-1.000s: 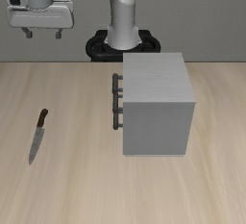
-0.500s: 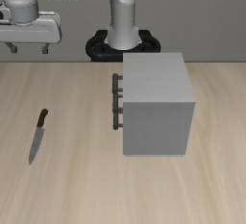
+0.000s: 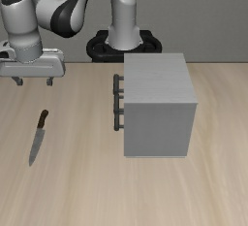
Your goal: Pick up the knife and place it on the top of the cabinet
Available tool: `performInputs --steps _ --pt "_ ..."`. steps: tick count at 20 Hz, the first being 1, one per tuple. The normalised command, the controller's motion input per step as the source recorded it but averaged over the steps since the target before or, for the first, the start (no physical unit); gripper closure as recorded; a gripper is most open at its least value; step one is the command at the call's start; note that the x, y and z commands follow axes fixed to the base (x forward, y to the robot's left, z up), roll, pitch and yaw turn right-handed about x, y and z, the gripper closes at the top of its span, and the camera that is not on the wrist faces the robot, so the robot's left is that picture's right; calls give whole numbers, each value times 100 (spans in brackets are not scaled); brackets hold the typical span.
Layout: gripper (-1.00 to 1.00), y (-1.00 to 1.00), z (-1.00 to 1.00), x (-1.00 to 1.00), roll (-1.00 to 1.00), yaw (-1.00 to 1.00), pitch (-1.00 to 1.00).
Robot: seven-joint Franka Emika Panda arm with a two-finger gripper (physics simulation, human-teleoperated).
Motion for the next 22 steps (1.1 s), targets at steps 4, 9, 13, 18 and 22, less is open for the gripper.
performInputs --steps 4,9,13,18,22 --pt "-100 0 -100 0 0 0 0" --pt "-100 0 -100 0 0 0 0" --pt "100 0 -75 0 0 0 0" --pt "100 0 0 0 0 0 0" --pt "100 0 25 0 0 0 0"
